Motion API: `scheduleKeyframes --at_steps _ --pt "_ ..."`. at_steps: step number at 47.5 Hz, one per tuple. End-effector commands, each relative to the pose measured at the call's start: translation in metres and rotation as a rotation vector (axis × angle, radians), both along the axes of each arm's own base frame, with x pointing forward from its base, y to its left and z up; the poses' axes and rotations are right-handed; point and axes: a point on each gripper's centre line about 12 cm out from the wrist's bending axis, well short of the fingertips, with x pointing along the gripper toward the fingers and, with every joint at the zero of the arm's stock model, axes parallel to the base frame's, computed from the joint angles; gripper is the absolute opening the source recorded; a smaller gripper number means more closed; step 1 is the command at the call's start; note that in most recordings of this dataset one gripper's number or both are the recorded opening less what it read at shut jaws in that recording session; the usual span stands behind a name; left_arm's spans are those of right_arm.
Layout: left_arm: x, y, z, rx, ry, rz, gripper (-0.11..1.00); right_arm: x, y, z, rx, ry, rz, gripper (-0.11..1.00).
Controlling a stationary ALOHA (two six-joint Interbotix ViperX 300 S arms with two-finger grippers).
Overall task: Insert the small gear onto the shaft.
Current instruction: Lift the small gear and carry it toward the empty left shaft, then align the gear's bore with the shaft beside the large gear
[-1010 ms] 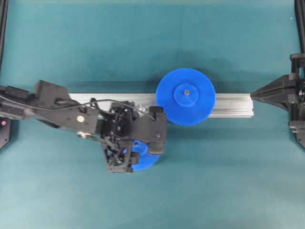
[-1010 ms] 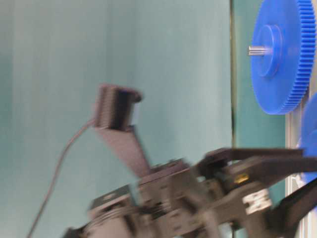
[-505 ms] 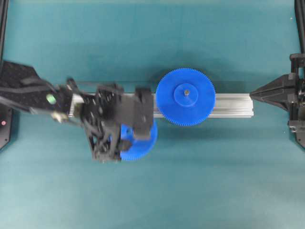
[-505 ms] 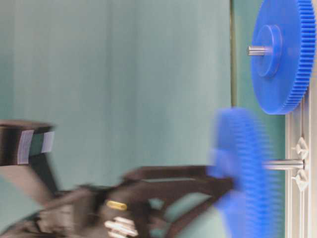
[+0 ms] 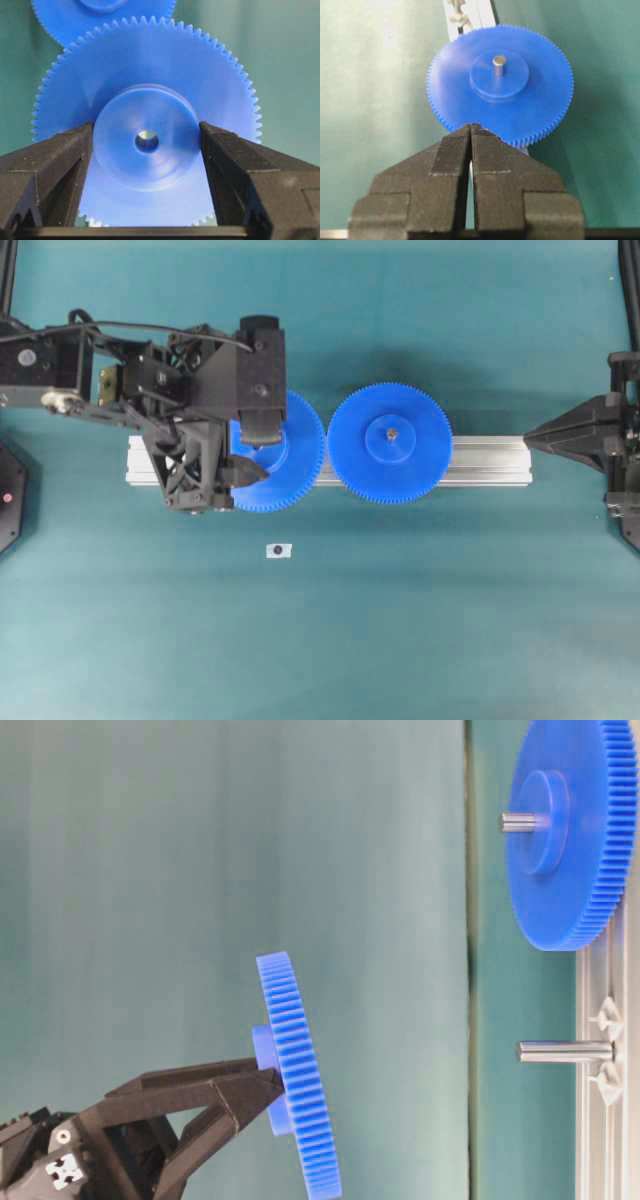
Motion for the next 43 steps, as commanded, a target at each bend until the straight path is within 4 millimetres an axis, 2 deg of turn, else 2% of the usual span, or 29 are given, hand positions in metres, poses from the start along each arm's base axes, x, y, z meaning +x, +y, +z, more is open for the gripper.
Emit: scheduleKeyframes --at_steps 1,20,43 --pt "0.001 0.011 0.008 0.016 -0.028 0.017 0.72 0.002 -0.001 0.004 0.004 -0.013 -0.008 0.03" --pt "0.023 0.022 -0.040 0.032 0.032 0.012 0.72 0.002 -0.001 0.002 0.004 -0.010 -0.010 0.03" --pt "0.027 0.022 -0.091 -0.015 0.080 0.064 0.72 0.001 -0.001 0.002 0.005 -0.011 -0.010 0.03"
